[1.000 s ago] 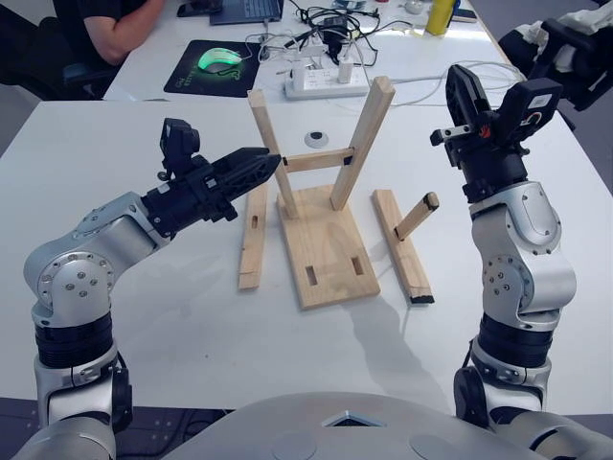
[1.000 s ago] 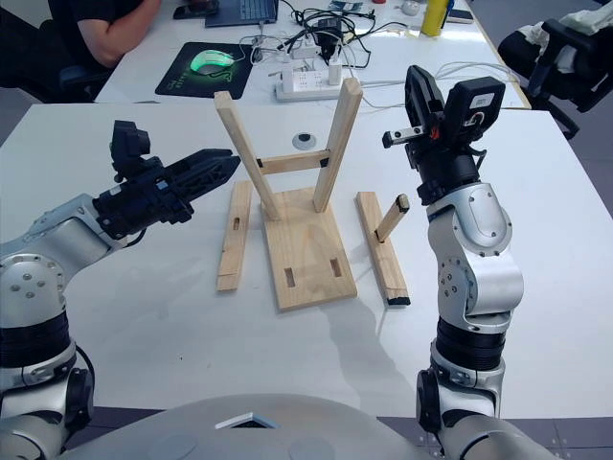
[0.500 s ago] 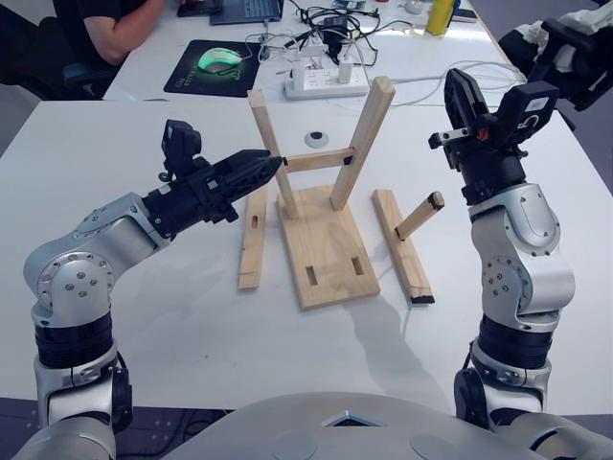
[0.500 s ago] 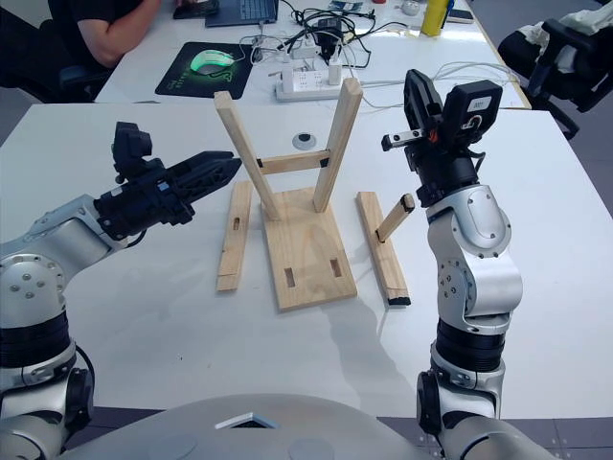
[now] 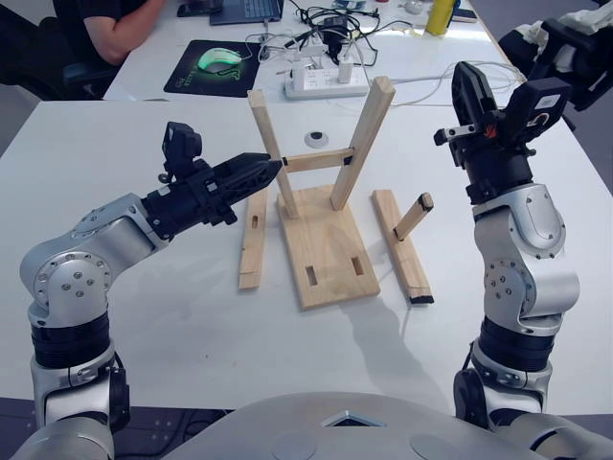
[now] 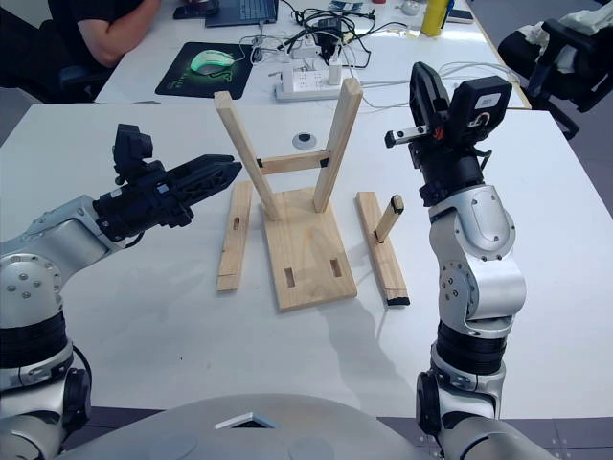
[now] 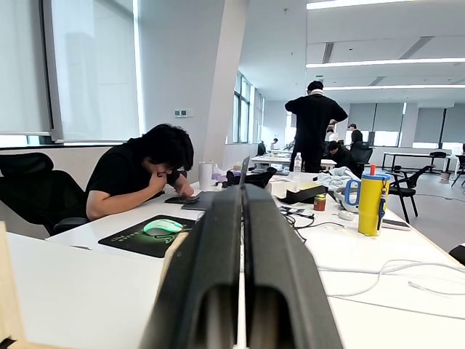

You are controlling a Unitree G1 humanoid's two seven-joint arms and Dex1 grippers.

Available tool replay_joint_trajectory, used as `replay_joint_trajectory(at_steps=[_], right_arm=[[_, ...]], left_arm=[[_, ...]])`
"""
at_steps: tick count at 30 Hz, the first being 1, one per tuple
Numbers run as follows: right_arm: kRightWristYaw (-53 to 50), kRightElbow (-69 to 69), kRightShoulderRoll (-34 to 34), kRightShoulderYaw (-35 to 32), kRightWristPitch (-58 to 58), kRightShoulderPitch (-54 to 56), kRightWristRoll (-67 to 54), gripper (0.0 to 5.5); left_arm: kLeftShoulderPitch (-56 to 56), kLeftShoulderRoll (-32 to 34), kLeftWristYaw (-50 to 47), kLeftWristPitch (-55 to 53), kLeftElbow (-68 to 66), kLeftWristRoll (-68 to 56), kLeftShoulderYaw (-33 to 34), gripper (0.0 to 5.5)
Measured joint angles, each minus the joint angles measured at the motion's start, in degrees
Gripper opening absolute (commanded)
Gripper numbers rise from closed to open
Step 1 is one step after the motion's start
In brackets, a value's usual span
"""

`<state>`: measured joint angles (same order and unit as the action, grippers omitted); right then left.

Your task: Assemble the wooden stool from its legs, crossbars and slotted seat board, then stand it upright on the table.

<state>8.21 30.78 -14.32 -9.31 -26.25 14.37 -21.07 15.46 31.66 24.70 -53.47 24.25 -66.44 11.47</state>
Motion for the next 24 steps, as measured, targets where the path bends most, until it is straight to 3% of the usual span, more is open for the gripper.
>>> replay_joint_trajectory(at_steps=[21,24], right_arm=[[-0.8,0.0,1.7,1.3,2.4,-3.2,2.1,0.01],[-1.1,-5.4,0.3,4.3,-3.1,-3.8,5.1,0.01]], left_arm=[[2.9,0.7,2.1,-2.2,-2.1,-0.3,-0.8,1.70],[3.7,0.6,2.1,-2.2,-2.2,-0.3,-1.0,1.70]])
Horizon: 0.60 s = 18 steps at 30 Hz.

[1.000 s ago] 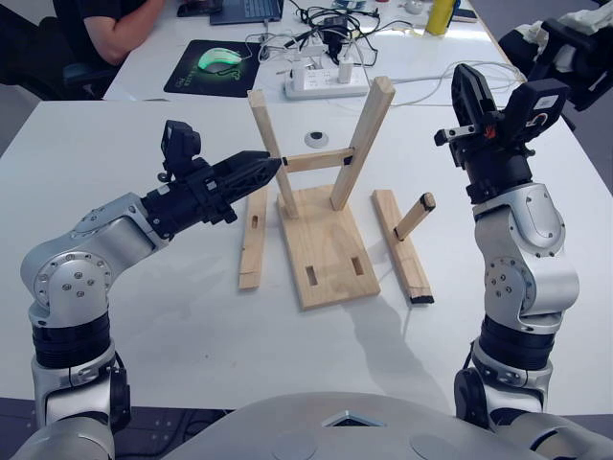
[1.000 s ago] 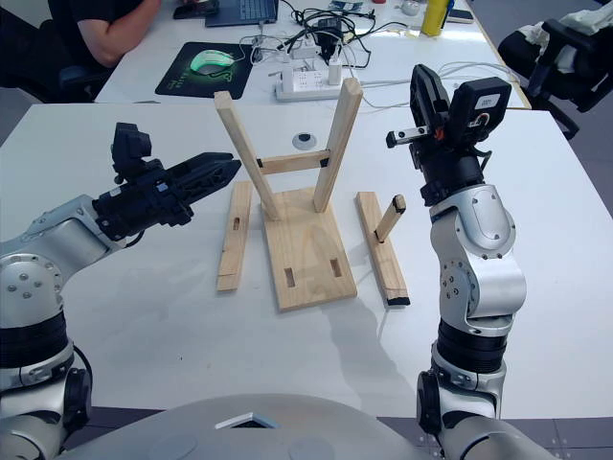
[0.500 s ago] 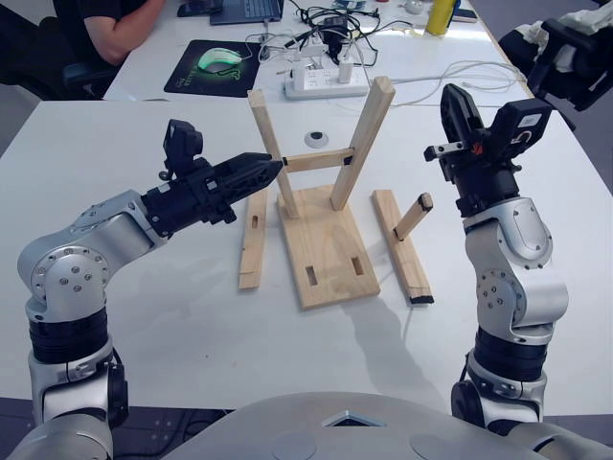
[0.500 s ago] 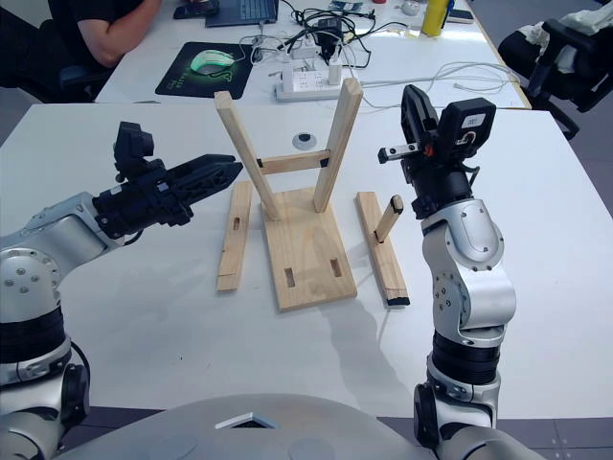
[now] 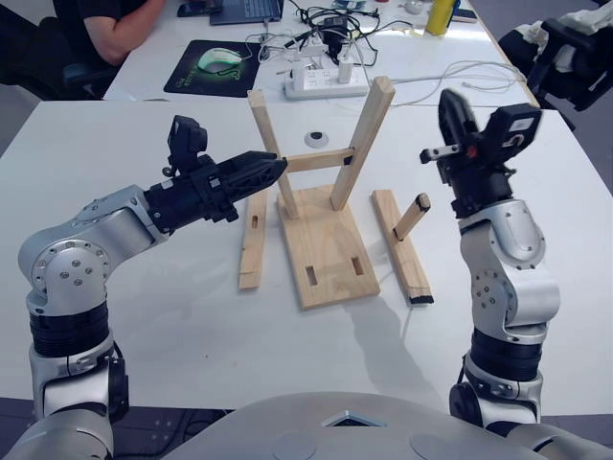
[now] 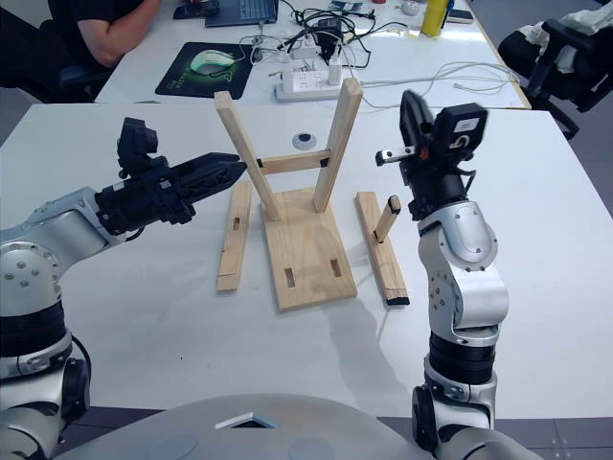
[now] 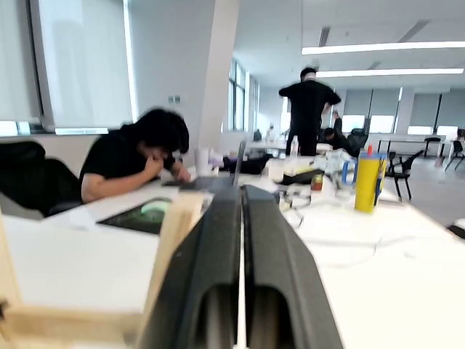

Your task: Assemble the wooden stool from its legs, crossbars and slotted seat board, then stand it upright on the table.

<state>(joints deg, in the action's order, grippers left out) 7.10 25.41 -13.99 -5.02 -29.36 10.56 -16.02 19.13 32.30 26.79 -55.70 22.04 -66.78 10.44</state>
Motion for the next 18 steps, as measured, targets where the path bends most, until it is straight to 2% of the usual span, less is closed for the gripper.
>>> replay_joint_trajectory(at_steps=[6,10,17,18], right_arm=[[-0.5,-2.6,-0.6,0.5,-6.9,1.2,0.4,0.01],[1.9,-2.9,1.0,-1.4,-2.4,3.8,-2.9,0.01],[2.9,-3.9,-0.4,-4.4,2.8,10.2,-2.9,0.01],[2.6,-4.2,-0.7,-5.2,3.1,10.5,-2.9,0.20]], left_arm=[[0.3,-0.1,-0.4,0.0,-0.2,0.0,-0.1,1.70],[-1.4,-0.6,-1.6,0.4,1.2,0.0,0.6,1.70],[-2.7,-1.6,-2.5,1.5,2.0,0.1,0.9,1.70],[-2.8,-1.6,-2.5,1.6,2.0,0.2,0.9,1.70]])
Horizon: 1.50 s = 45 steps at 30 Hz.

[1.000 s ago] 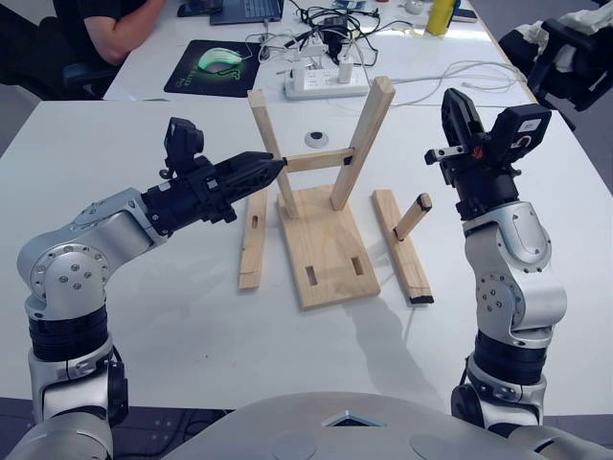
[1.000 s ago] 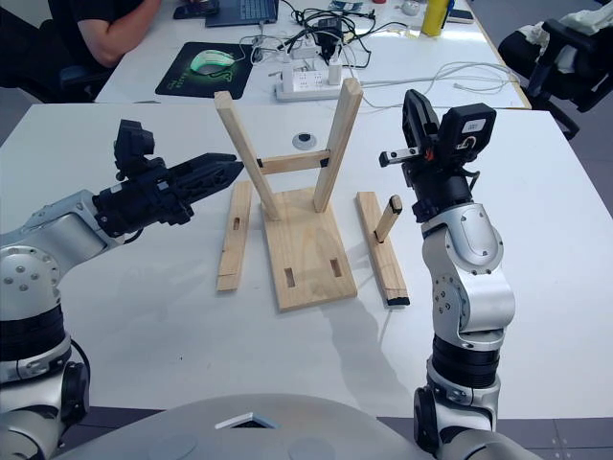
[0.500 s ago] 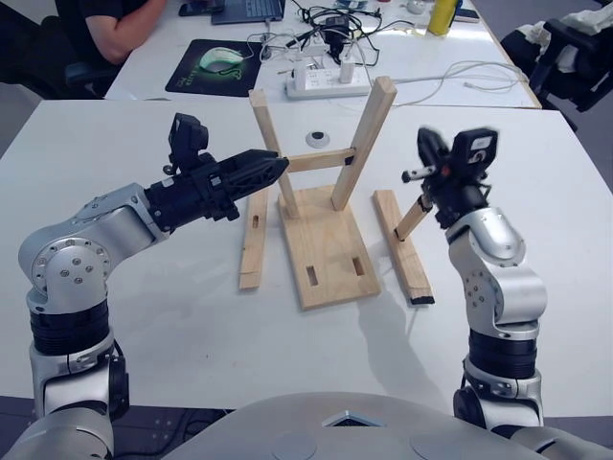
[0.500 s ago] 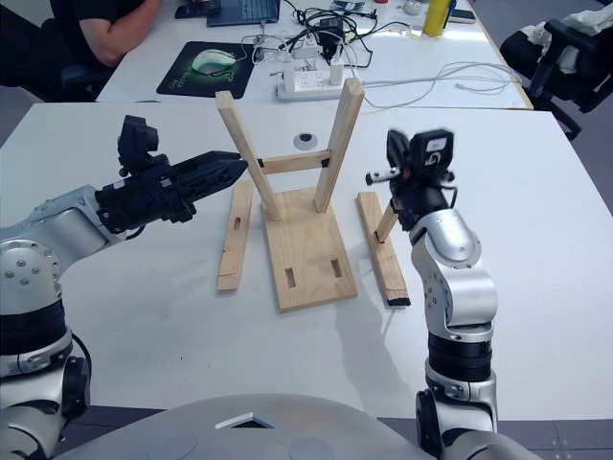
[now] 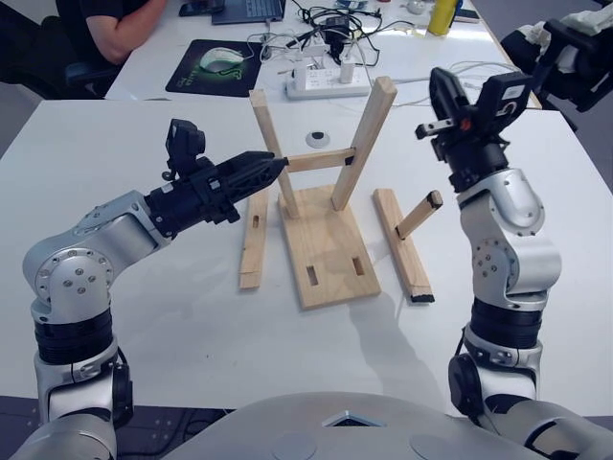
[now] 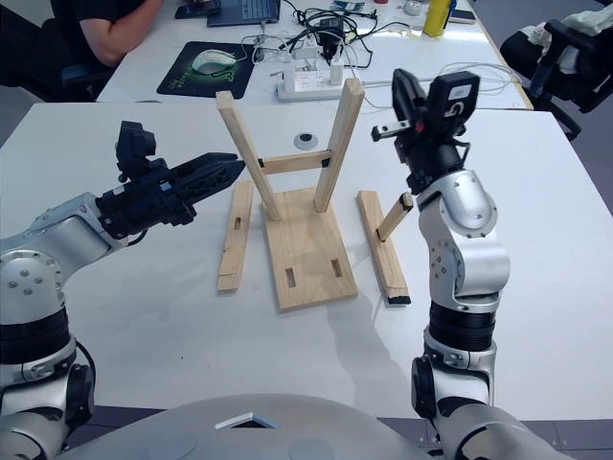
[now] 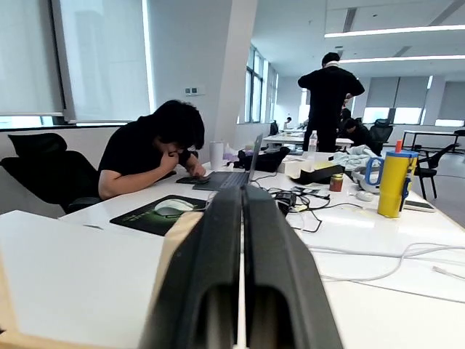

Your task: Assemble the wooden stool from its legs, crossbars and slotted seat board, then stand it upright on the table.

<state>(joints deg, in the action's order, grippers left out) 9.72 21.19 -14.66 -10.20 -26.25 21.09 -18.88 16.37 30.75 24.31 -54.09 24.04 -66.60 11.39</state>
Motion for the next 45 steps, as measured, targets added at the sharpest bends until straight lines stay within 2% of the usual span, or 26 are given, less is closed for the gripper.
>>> replay_joint_trajectory(at_steps=[2,6,10,13,18,24,25,28,32,36,45], right_arm=[[0.0,-1.2,-1.3,-1.7,0.6,0.0,0.4,0.46],[2.9,-11.6,-13.3,-11.4,-2.8,-7.8,2.7,1.10],[11.2,-17.5,-19.5,-6.9,-12.0,-12.1,2.7,1.69],[16.5,-16.5,-22.7,-4.9,-16.4,-12.2,1.1,2.11],[22.7,-7.5,-24.8,-2.9,-26.8,-16.7,-4.8,2.79],[24.4,2.7,-29.0,-1.6,-40.1,-20.8,-9.3,3.70],[24.4,3.3,-29.0,-1.4,-41.0,-20.7,-9.8,3.91],[22.8,6.1,-27.4,-0.3,-43.9,-19.7,-11.0,3.91],[16.9,10.6,-21.7,2.8,-44.7,-20.7,-10.5,3.91],[10.0,12.1,-17.6,5.5,-43.6,-22.9,-6.1,3.91],[4.9,9.8,-15.0,8.3,-39.9,-24.4,-0.2,3.91]], left_arm=[[-0.2,-0.1,-0.1,0.3,0.3,0.1,0.1,1.70],[-4.0,0.0,-1.8,1.6,2.7,0.3,2.8,1.70],[-6.5,-0.8,-3.8,2.8,4.9,0.3,3.7,1.70],[-7.9,-1.0,-4.5,3.4,5.7,0.3,4.4,1.70],[-10.1,-1.0,-5.1,4.2,6.6,0.2,5.2,1.70],[-11.5,-0.7,-5.5,4.5,7.7,-0.4,5.6,1.70],[-11.7,-0.7,-5.5,4.5,7.8,-0.4,5.6,1.70],[-11.6,-0.3,-5.5,4.5,7.6,-0.8,5.6,1.70],[-9.6,0.3,-4.8,4.0,5.7,-0.9,4.4,1.70],[-6.4,1.6,-3.1,2.8,3.7,-0.9,2.5,1.70],[-2.5,2.7,-1.0,2.5,1.1,2.0,0.5,1.70]])
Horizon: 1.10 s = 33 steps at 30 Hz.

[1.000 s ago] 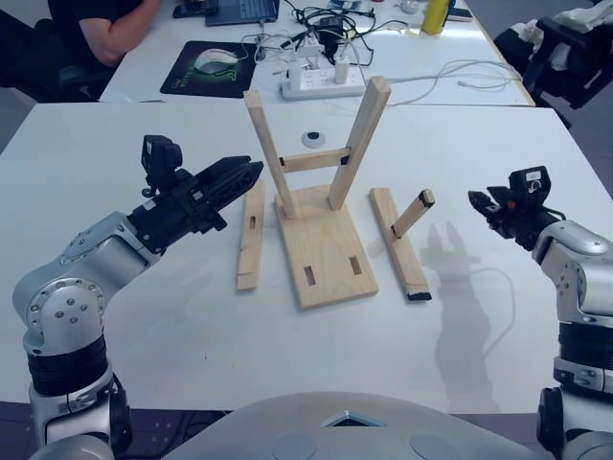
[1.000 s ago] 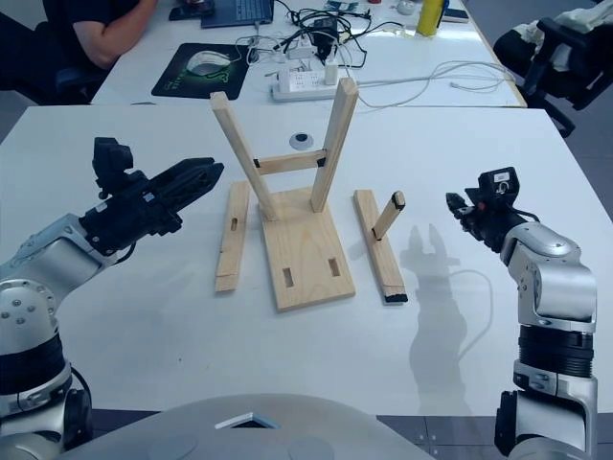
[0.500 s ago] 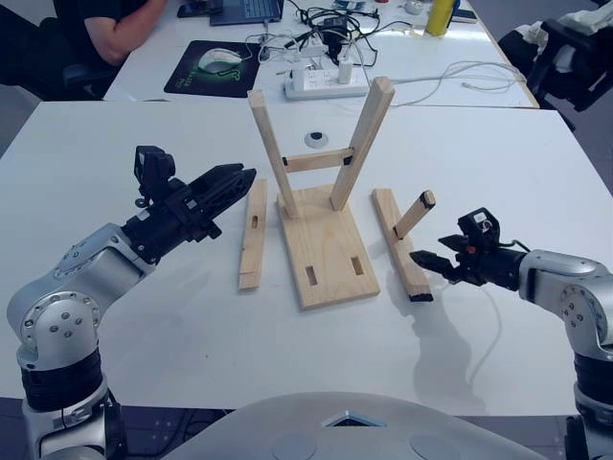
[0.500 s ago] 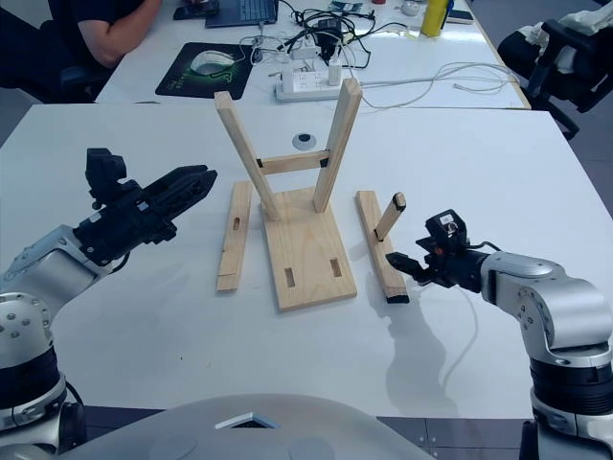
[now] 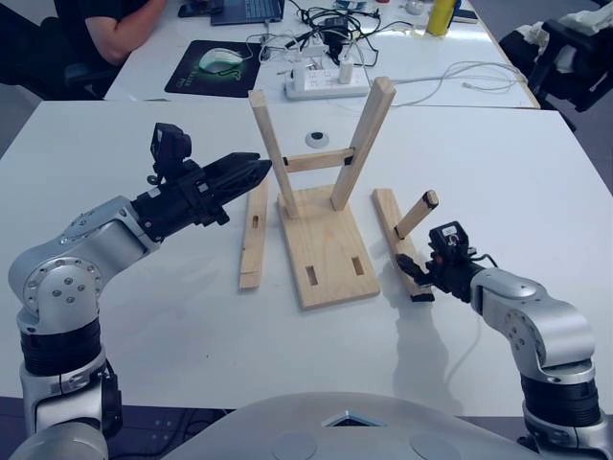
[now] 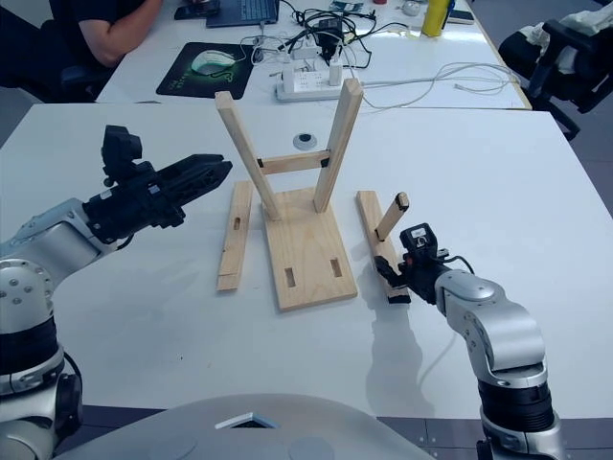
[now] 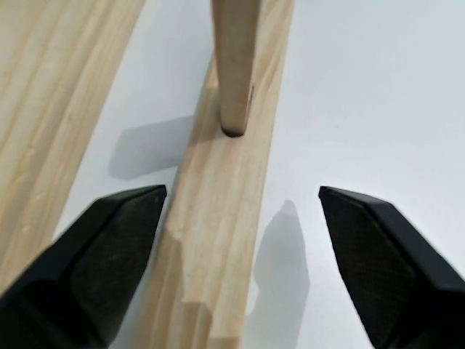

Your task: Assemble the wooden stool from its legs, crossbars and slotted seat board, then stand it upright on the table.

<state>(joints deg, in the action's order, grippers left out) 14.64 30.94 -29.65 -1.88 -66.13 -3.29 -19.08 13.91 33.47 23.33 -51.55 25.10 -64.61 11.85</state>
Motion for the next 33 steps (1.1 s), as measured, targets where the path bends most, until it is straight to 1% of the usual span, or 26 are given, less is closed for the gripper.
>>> replay_joint_trajectory(at_steps=[2,8,15,18,20,21,22,29,33], right_arm=[[0.0,-1.1,0.5,0.6,0.4,-0.3,0.2,3.91],[0.0,-2.6,0.6,2.2,2.3,0.6,0.9,3.07],[0.9,-6.2,-0.7,3.2,6.3,1.7,2.5,2.13],[1.3,-8.2,-1.9,3.9,9.3,2.1,4.1,2.11],[1.8,-11.1,-2.6,3.9,13.2,2.5,5.5,2.11],[2.1,-12.1,-2.6,3.6,14.1,2.6,5.6,2.11],[2.7,-13.9,-2.5,2.7,15.4,3.1,5.5,2.11],[3.7,-25.3,-0.6,-4.4,22.8,6.2,4.4,2.10],[4.2,-27.3,2.1,-11.2,24.1,9.6,-0.7,2.10]], left_arm=[[0.8,0.0,0.1,0.9,-0.7,2.1,-0.6,1.70],[1.6,-0.1,0.5,3.1,-1.1,6.9,-1.2,1.70],[1.6,0.5,-2.0,9.5,-1.2,20.9,-3.7,1.70],[1.6,-0.7,-5.2,10.5,-1.3,24.7,-3.7,1.70],[1.6,-1.8,-6.2,11.3,-1.5,26.1,-3.4,1.70],[1.6,-2.0,-6.2,11.6,-1.5,26.1,-3.1,1.91],[1.6,-2.5,-5.8,12.1,-1.5,26.0,-2.6,1.95],[1.7,-4.6,-1.1,8.8,-3.3,13.8,3.4,2.96],[3.3,-4.6,0.4,6.9,-5.2,10.0,4.6,3.61]])
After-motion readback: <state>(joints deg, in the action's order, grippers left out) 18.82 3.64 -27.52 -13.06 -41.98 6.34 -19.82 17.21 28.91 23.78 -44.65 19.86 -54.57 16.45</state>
